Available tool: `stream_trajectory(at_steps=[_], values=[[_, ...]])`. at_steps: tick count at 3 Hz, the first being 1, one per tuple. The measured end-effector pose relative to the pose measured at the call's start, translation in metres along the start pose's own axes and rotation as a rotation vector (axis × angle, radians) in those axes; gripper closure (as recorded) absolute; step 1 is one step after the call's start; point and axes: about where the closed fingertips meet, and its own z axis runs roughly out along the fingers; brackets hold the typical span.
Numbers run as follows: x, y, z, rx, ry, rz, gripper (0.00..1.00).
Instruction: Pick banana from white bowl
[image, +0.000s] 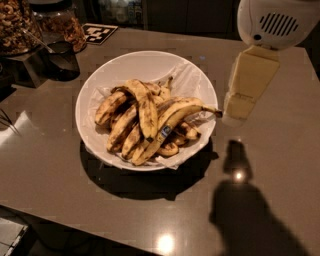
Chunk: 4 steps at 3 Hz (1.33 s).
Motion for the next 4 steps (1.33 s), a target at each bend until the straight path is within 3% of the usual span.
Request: stream_trajectory(at_steps=[1,3,4], values=[[-0.018,0.011,-0.002,0.052,0.031,-0.032,0.00],[-0.049,0.031,0.032,0.010,0.117,-0.143,0.00],[-0.050,0.031,0.032,0.010,0.117,-0.143,0.00]])
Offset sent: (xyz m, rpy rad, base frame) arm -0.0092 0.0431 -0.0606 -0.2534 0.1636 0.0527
